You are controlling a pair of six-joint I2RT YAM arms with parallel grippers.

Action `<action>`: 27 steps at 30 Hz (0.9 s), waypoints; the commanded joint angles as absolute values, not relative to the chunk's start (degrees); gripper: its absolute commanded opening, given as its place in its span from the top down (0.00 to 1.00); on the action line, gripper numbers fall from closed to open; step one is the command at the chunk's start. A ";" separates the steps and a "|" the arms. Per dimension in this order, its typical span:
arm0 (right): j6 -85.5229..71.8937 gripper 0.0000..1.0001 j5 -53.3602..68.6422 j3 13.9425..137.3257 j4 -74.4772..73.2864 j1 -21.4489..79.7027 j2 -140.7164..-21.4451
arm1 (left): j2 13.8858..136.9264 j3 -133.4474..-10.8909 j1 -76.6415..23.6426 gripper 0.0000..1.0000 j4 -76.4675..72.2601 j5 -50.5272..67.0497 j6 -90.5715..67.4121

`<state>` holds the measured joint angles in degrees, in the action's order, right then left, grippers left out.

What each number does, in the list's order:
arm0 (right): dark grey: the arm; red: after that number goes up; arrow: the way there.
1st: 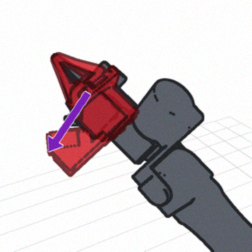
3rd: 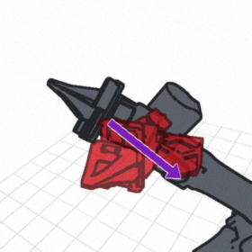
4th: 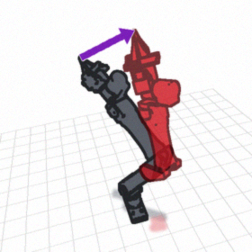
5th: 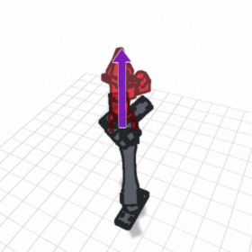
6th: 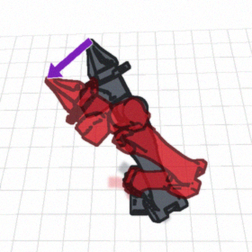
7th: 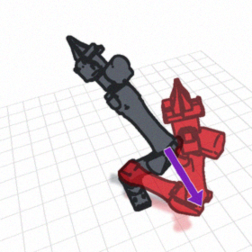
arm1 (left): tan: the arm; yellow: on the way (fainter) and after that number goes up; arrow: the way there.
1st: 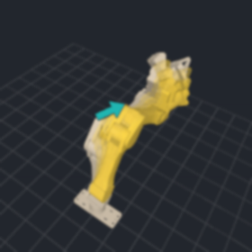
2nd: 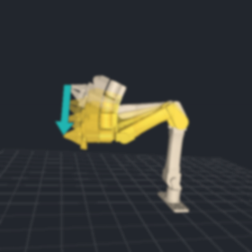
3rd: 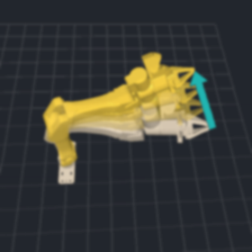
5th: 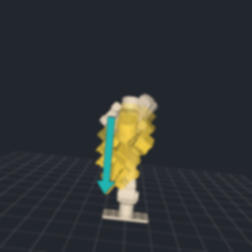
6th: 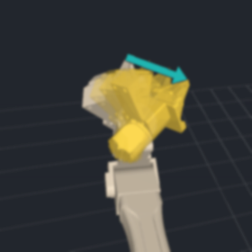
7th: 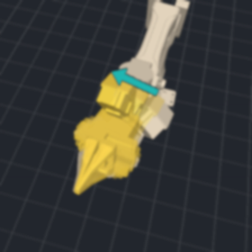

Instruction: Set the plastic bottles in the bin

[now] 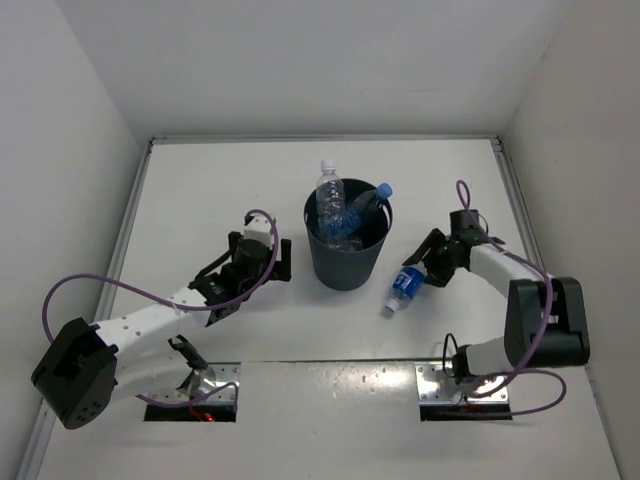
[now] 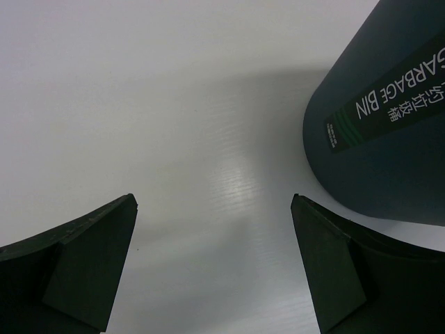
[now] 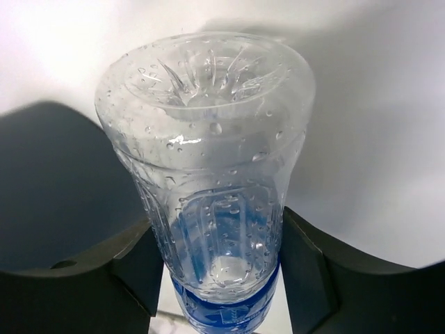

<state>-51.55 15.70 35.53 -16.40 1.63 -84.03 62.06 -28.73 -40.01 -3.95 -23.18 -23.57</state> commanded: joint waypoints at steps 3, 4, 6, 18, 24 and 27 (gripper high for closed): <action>-48.35 0.56 6.52 44.98 -26.17 -2.37 -70.62 | 62.67 -28.56 -39.55 0.00 -5.98 -23.82 -23.20; -48.34 0.58 3.89 45.96 -26.19 -2.90 -68.40 | 62.67 -28.56 -39.55 0.00 -5.98 -23.30 -23.20; -48.86 0.62 0.12 48.67 -25.67 -2.90 -64.27 | 62.67 -28.56 -39.55 0.00 -5.98 -23.29 -23.20; -47.56 0.69 -37.69 64.16 -19.53 23.06 -52.47 | 63.19 -28.56 -39.55 0.00 -5.98 -22.76 -23.20; -27.01 0.69 -42.18 64.78 -3.08 42.58 -55.36 | 63.72 -28.56 -39.55 0.00 -5.98 -22.76 -23.20; -23.48 0.68 -45.43 64.78 -0.98 49.28 -58.97 | 63.72 -29.09 -39.55 0.00 -5.98 -22.76 -23.20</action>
<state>-32.27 -39.31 63.13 -7.94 44.03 -56.38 63.77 -28.73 -40.01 -3.97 -23.11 -23.18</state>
